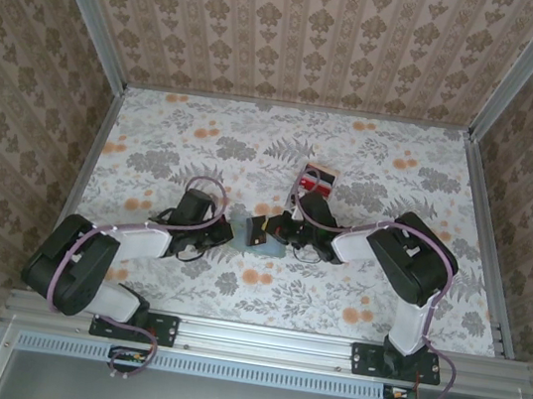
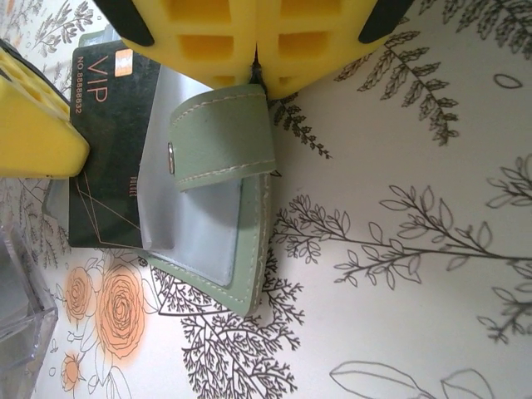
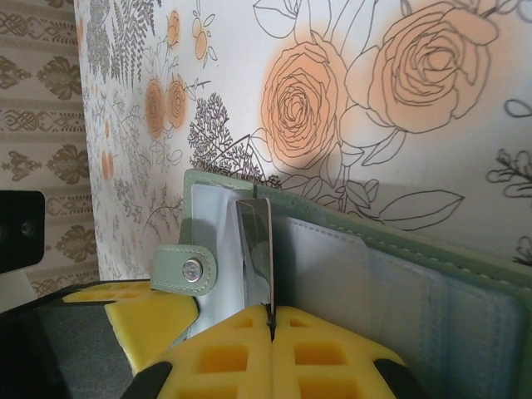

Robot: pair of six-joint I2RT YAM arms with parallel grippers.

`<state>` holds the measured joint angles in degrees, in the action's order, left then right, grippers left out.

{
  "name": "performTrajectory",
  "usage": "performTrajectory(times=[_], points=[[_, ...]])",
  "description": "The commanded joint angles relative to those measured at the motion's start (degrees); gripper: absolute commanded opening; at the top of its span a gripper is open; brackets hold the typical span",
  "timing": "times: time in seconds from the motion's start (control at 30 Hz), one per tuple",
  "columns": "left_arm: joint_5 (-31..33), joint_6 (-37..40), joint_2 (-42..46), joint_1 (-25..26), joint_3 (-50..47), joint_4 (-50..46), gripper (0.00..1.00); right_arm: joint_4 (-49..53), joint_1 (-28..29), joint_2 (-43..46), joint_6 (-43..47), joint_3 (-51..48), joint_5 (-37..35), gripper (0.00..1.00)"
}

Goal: Put the credit cards into the card holder
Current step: Insert the credit card into the card slot.

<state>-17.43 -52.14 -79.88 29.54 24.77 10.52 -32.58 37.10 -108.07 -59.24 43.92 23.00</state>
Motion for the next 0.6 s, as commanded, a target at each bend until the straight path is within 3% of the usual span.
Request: performTrajectory(times=[0.0,0.2,0.57], points=[[-2.23,2.79,-0.85,-0.47,-0.14,-1.8,0.0,4.95,1.83,-1.01,-0.16,0.75,-4.21,0.0],[-3.47,3.27,-1.24,-1.21,-0.08,-1.48,0.0,12.71,2.66,3.22,3.87,0.79,-10.37,0.0],[-5.71,2.26,-2.96,-0.8,-0.42,1.47,0.01,8.55,2.7,-0.15,0.36,3.58,-6.76,0.0]])
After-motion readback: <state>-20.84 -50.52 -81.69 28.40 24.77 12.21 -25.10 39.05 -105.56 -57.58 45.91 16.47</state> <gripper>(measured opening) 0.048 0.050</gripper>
